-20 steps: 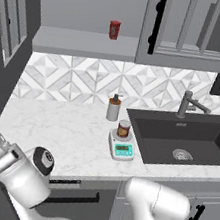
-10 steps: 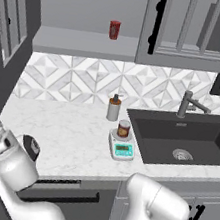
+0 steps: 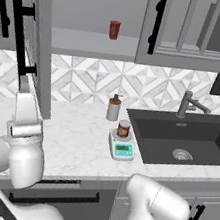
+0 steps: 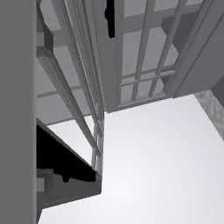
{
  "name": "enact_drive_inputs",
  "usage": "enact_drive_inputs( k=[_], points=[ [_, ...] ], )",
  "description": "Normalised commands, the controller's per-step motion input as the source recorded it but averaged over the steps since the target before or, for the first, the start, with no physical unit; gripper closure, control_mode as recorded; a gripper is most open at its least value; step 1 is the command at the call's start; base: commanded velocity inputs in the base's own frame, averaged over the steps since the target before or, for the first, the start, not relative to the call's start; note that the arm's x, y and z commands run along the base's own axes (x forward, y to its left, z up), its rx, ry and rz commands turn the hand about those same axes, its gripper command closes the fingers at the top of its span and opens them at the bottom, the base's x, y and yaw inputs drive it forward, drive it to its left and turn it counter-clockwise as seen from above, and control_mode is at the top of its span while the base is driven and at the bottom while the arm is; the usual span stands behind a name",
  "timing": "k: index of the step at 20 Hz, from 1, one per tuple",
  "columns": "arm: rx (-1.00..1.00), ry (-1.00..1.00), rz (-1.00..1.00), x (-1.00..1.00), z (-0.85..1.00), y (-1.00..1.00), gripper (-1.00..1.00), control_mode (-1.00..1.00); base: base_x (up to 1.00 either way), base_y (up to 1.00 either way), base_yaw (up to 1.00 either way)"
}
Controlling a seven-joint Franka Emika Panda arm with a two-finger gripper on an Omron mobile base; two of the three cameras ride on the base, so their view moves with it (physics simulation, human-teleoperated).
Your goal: Pick the canned food and place it on the digital scale for weighing, and close the cabinet.
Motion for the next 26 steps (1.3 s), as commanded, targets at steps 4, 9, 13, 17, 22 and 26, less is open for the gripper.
enact_drive_inputs(
  k=[4,9,13,17,22,26],
  points=[
    [0.38,0.35,-0.09,0.19,0.68,-1.00,-1.00,-1.00,0.00,0.00,0.00],
    [0.25,0.56,-0.05,0.61,0.44,-1.00,-1.00,-1.00,0.00,0.00,0.00],
    [0.23,0.48,0.00,1.00,0.26,-1.00,-1.00,-1.00,0.00,0.00,0.00],
    [0.27,0.34,0.00,0.99,0.30,-0.95,-1.00,-1.00,0.00,0.00,0.00],
    [0.29,0.02,0.01,0.95,0.04,-0.54,-1.00,-1.00,0.00,0.00,0.00],
    [0.01,-0.17,-0.17,0.80,-0.01,0.10,-1.00,-1.00,0.00,0.00,0.00]
  ],
)
